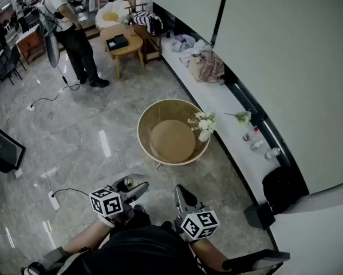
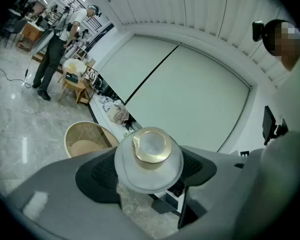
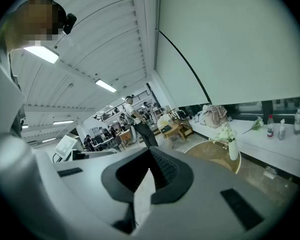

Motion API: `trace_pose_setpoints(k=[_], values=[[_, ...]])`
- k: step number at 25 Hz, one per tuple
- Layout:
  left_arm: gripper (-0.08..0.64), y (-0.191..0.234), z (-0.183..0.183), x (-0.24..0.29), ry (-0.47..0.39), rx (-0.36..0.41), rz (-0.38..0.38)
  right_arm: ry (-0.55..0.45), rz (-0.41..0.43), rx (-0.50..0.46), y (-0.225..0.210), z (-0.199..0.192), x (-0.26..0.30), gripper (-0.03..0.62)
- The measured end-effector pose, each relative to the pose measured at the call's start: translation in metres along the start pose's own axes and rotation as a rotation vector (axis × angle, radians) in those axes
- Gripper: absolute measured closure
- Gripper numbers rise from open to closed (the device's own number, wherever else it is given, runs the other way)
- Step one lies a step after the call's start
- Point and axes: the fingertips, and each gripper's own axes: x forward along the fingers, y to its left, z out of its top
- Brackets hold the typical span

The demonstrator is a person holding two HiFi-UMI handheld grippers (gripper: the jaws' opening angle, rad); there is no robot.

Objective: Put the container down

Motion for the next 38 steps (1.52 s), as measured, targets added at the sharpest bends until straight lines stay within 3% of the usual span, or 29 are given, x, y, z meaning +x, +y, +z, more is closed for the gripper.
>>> trace_pose_setpoints(k=[3, 8, 10, 15, 26, 32, 38], values=[[0.218, -0.022, -0.008, -0.024, -0.001, 0.059, 0.001, 0.009, -0.036, 0.028, 0.013, -0.017, -0.020, 0.586], [0.218, -0.032, -0.022, -0.062, 0.021, 0.236, 0.068, 0.008, -0.059, 0.043, 0.043, -0.037, -0.033, 0.586], [0.218, -0.033, -0.028, -0.072, 0.024, 0.263, 0.067, 0.021, -0.066, 0.044, 0.049, -0.046, -0.031, 0.586], [0.218, -0.036, -0.040, -0.079, 0.036, 0.223, 0.051, 0.015, -0.058, 0.067, 0.059, -0.049, -0.031, 0.586], [0.218, -0.072, -0.022, -0.072, -0.051, 0.263, 0.052, -0.086, -0.027, -0.009, 0.054, -0.007, -0.061, 0.586], [0.218, -0.082, -0.033, -0.071, -0.079, 0.264, 0.085, -0.076, -0.004, 0.001, 0.041, -0.014, -0.077, 0.586], [0.219, -0.071, -0.046, -0.060, -0.041, 0.229, 0.112, -0.045, -0.005, 0.032, 0.024, -0.020, -0.073, 0.586]])
